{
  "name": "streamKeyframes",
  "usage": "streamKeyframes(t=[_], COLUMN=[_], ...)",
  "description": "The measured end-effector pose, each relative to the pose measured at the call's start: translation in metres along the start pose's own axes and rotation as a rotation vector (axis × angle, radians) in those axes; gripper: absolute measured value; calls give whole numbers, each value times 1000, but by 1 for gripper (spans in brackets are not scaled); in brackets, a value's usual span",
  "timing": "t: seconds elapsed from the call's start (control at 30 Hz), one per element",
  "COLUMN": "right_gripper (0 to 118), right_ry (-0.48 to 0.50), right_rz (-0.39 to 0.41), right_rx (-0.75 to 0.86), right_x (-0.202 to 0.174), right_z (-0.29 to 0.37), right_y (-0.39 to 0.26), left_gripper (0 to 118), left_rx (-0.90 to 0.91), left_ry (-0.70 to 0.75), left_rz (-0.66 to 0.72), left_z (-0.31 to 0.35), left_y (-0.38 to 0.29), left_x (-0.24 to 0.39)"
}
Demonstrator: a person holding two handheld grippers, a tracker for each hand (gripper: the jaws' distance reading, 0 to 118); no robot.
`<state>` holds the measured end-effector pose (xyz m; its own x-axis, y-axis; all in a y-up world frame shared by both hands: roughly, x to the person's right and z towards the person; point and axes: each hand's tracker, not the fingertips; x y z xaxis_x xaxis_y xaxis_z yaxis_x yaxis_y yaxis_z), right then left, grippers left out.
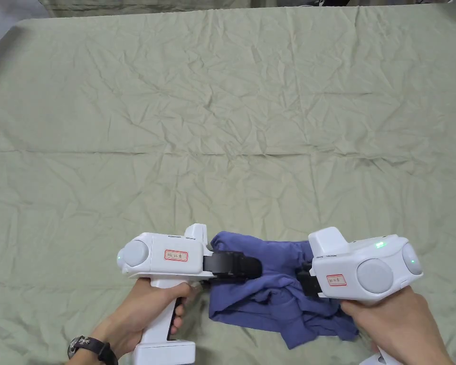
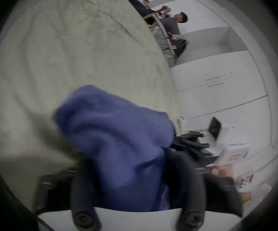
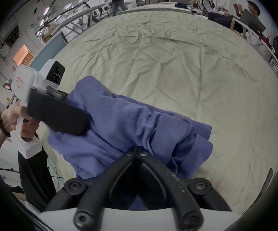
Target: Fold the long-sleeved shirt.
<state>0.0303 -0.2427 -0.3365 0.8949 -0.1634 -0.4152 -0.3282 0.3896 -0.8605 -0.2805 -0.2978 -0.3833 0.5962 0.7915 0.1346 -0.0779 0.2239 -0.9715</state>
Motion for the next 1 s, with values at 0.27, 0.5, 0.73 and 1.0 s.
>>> streamKeyframes(t=[0.27,0.5,0.73,1.0], right_gripper=[1,1,1,1], right_ry=[-19,-59,-94,-123], right_rz=[21,23,14,10], right_rx=[23,263,454,507], right_x=[-7,-16,-32,-39], right_z=[0,51,138,162], right_y=[-2,-9,-33,-54], left_gripper=[17,16,16,16], left_rx=[12,37,67,89], left_ry=[20,71,107,159], left_rz=[-71,-113,-134,-163], left_z=[0,13,26,38], left_y=[-12,-17,-32,-37], left_x=[16,35,51,63])
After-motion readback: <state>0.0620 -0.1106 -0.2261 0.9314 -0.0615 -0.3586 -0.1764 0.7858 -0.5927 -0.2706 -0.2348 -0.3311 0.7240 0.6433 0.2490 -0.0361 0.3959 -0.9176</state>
